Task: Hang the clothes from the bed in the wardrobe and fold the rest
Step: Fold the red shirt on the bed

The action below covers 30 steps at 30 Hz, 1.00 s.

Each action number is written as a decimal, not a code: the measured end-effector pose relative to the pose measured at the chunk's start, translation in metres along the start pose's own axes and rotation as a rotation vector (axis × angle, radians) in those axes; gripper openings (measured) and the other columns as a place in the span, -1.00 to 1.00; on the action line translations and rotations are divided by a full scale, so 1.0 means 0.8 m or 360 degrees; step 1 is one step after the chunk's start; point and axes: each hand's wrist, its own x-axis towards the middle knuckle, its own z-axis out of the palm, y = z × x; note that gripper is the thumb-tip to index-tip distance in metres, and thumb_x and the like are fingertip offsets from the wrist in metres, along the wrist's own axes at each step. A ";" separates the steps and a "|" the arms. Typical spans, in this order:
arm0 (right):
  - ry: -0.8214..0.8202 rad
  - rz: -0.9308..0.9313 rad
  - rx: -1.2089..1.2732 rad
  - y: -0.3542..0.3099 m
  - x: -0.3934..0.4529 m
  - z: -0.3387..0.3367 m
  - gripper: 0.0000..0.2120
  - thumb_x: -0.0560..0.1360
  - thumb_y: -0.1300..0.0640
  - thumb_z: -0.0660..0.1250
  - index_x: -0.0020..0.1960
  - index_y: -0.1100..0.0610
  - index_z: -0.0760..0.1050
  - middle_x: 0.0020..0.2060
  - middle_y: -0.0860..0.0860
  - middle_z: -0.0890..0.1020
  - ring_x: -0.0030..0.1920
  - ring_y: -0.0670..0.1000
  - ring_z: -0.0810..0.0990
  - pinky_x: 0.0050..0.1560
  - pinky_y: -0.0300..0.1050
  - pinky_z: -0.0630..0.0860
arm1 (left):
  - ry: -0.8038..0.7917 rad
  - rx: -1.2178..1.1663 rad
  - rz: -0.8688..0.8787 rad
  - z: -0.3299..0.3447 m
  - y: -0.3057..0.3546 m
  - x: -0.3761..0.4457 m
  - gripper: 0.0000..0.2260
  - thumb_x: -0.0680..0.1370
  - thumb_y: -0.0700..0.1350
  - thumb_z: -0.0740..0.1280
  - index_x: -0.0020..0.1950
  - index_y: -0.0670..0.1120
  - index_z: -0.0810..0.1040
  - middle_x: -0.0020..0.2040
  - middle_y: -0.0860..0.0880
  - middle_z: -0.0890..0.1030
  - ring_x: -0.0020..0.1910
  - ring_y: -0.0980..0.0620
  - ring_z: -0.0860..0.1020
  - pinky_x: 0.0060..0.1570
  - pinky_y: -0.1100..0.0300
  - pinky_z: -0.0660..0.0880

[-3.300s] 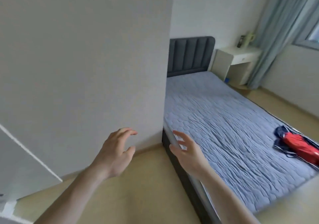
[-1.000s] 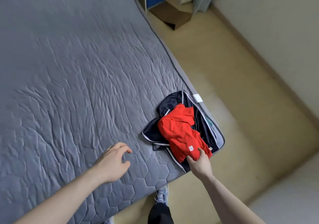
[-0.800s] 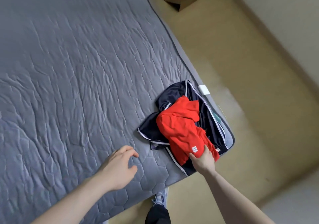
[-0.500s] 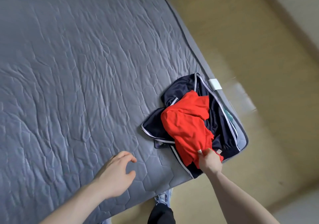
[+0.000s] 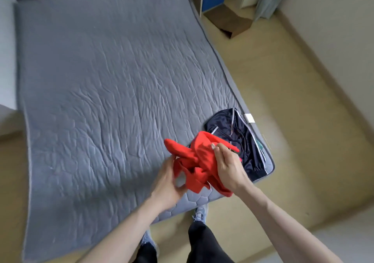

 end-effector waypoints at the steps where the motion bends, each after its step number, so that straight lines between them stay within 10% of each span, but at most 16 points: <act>1: -0.0064 -0.0052 -0.0012 -0.038 -0.007 -0.001 -0.67 0.74 0.07 0.12 -0.19 0.09 0.29 -0.37 0.01 0.43 -0.30 0.04 0.40 -0.15 0.00 0.37 | 0.0107 -0.0092 0.0064 -0.021 0.003 -0.013 -0.31 0.39 -0.02 0.56 0.45 0.00 0.35 0.26 0.04 0.54 0.22 0.06 0.58 0.14 0.16 0.52; 5: -0.0223 -0.0117 0.0023 -0.143 -0.025 0.003 -0.61 0.74 0.01 0.14 -0.21 0.15 0.31 -0.34 -0.07 0.34 -0.29 -0.09 0.31 -0.17 0.07 0.38 | 0.0335 0.0063 0.0399 -0.097 -0.012 -0.054 -0.48 0.44 -0.09 0.44 0.40 -0.11 0.54 0.44 -0.08 0.48 0.43 -0.09 0.43 0.43 -0.06 0.38; 10: -0.0357 0.0125 -0.0133 -0.218 -0.039 0.032 -0.53 0.70 -0.13 0.19 -0.13 0.26 0.49 -0.32 -0.01 0.46 -0.27 -0.04 0.43 -0.05 0.22 0.52 | 0.0406 -0.0017 0.0359 -0.219 -0.047 -0.114 -0.90 0.45 -0.04 0.29 -0.23 -0.01 0.55 0.34 -0.03 0.54 0.33 0.05 0.50 0.30 0.09 0.43; 15: -0.0640 0.0305 -0.0480 -0.264 -0.064 0.063 -0.41 0.20 -0.67 0.33 -0.05 -0.25 0.61 -0.19 -0.24 0.70 -0.20 -0.24 0.67 -0.12 -0.20 0.52 | 0.0286 -0.0308 0.0265 -0.324 -0.091 -0.167 -0.81 0.44 -0.07 0.22 -0.31 -0.15 0.36 -0.38 0.08 0.42 -0.36 0.10 0.39 -0.25 0.03 0.32; 19: -0.1084 0.0216 -0.1115 -0.295 -0.084 0.097 -0.33 0.14 -0.40 0.59 0.19 -0.37 0.44 0.08 -0.24 0.60 -0.01 -0.18 0.62 0.04 -0.15 0.57 | 0.0303 -0.0242 0.0245 -0.386 -0.116 -0.212 -0.80 0.41 -0.06 0.21 -0.29 -0.18 0.33 -0.37 -0.01 0.37 -0.32 0.06 0.35 -0.20 -0.01 0.32; 23: -0.1036 -0.0008 -0.1105 -0.329 -0.095 0.132 -0.69 0.41 0.18 0.33 0.03 -0.19 0.59 -0.09 -0.15 0.63 -0.13 -0.18 0.58 -0.21 -0.30 0.43 | 0.0063 -0.0005 0.0139 -0.425 -0.149 -0.253 -0.81 0.33 -0.02 0.37 -0.09 0.02 0.51 0.08 0.06 0.66 0.10 0.04 0.60 0.22 -0.02 0.48; 27: -0.0847 -0.0097 -0.0850 -0.365 -0.095 0.147 -0.76 0.49 0.24 0.27 -0.20 -0.04 0.61 -0.38 -0.17 0.55 -0.32 -0.16 0.48 -0.26 -0.21 0.37 | -0.0405 0.0128 -0.0007 -0.451 -0.166 -0.281 -0.49 0.31 0.21 0.47 0.25 0.21 0.50 0.28 0.21 0.56 0.29 0.29 0.49 0.41 0.06 0.40; 30: -0.0874 -0.0220 -0.0790 -0.398 -0.093 0.156 -0.73 0.53 0.23 0.25 -0.06 -0.06 0.67 -0.38 -0.23 0.57 -0.35 -0.25 0.50 -0.32 -0.38 0.37 | -0.0244 0.0127 -0.0055 -0.450 -0.159 -0.276 -0.32 0.35 0.43 0.40 0.41 0.21 0.40 0.36 0.25 0.48 0.15 0.20 0.62 0.26 0.04 0.50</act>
